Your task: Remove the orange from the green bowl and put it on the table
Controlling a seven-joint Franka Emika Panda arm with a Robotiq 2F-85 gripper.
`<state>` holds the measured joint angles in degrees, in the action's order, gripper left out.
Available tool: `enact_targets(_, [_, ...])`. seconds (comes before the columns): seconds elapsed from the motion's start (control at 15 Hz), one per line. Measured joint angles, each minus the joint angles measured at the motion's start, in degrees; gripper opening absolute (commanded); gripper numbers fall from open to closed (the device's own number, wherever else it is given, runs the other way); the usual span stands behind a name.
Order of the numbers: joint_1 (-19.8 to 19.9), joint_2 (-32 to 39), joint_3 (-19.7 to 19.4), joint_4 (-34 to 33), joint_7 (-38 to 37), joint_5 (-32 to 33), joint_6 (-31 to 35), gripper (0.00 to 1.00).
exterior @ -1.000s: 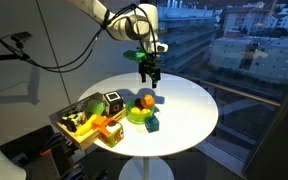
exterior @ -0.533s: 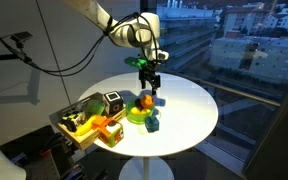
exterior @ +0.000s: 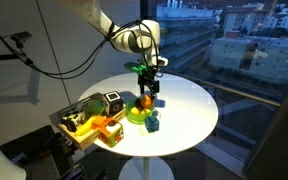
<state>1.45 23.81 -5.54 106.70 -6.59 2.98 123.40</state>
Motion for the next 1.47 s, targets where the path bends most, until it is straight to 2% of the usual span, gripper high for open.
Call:
enact_targets(0.2, [0.0, 0.5, 0.0, 0.0, 0.2, 0.0, 0.0, 1.0])
enact_targets(0.27, [0.0, 0.7, 0.0, 0.0, 0.2, 0.0, 0.0, 0.75])
enact_targets(0.33, [0.0, 0.8, 0.0, 0.0, 0.2, 0.1, 0.1, 0.73])
enact_targets(0.53, [0.0, 1.2, -0.1, 0.0, 0.2, 0.7, 0.1, 0.49])
enact_targets(1.0, [0.0, 0.8, -0.1, -0.1, 0.2, 1.0, 0.1, 0.47])
enact_targets(1.47, [0.0, -3.8, 0.3, 0.5, 0.2, 1.0, -2.1, 0.47])
